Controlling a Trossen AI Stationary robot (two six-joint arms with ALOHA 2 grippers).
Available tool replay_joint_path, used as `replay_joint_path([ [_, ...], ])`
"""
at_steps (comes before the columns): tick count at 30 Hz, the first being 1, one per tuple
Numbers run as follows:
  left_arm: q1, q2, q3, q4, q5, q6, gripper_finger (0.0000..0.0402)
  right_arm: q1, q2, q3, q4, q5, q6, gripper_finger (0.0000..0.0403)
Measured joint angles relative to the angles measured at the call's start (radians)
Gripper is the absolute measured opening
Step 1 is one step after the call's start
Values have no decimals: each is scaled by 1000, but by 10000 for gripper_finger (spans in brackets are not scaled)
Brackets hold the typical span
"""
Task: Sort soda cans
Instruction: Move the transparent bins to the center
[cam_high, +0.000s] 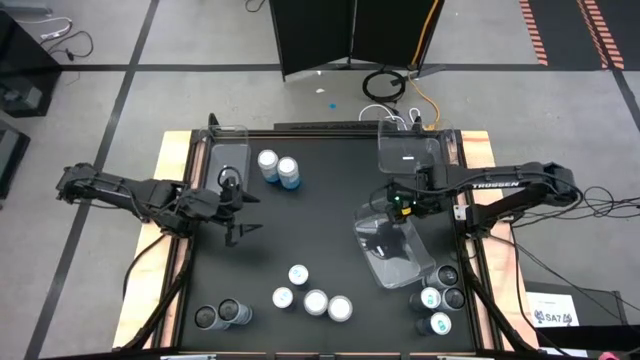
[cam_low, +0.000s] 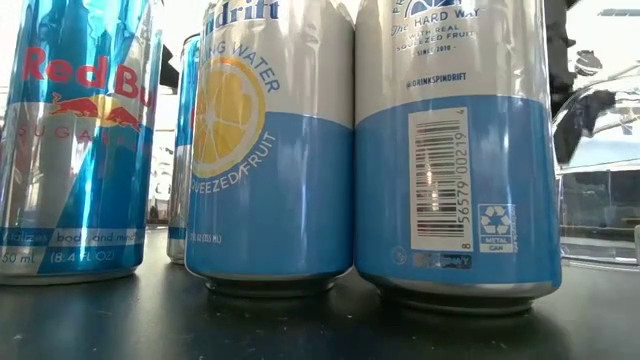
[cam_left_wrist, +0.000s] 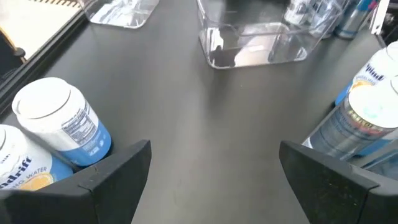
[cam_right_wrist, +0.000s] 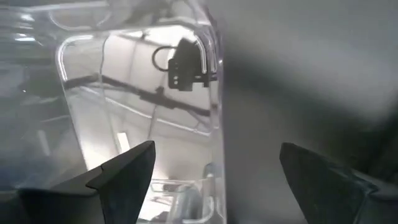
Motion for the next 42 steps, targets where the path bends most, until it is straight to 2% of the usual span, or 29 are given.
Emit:
replay_joint_path([
  [4, 0, -7, 0, 1, 0, -11, 364, -2, 1, -92, 75, -15, 11, 325],
  [8, 0, -7, 0, -2, 0, -18, 364, -2, 23, -126, 109, -16, 11, 282],
  [12, 0, -7, 0, -1, 0, -23, 364, -1, 48, -127, 137, 12, 0, 203],
  [19, 0, -7, 0, -1, 0, -45, 364, -3, 57, -127, 183, 56, 0, 35],
  [21, 0, -7, 0, -1, 1, -45, 364, -11, 57, -128, 222, 80, 5, 10],
  [31, 0, -7, 0, -3, 3, -37, 364, -96, 57, -128, 387, 141, 95, 2],
  [38, 0, -7, 0, -5, 4, -37, 364, -118, 57, -128, 545, 150, 164, 1],
  [42, 0, -7, 0, -5, 4, -42, 364, -120, 95, -113, 573, 167, 217, 1],
])
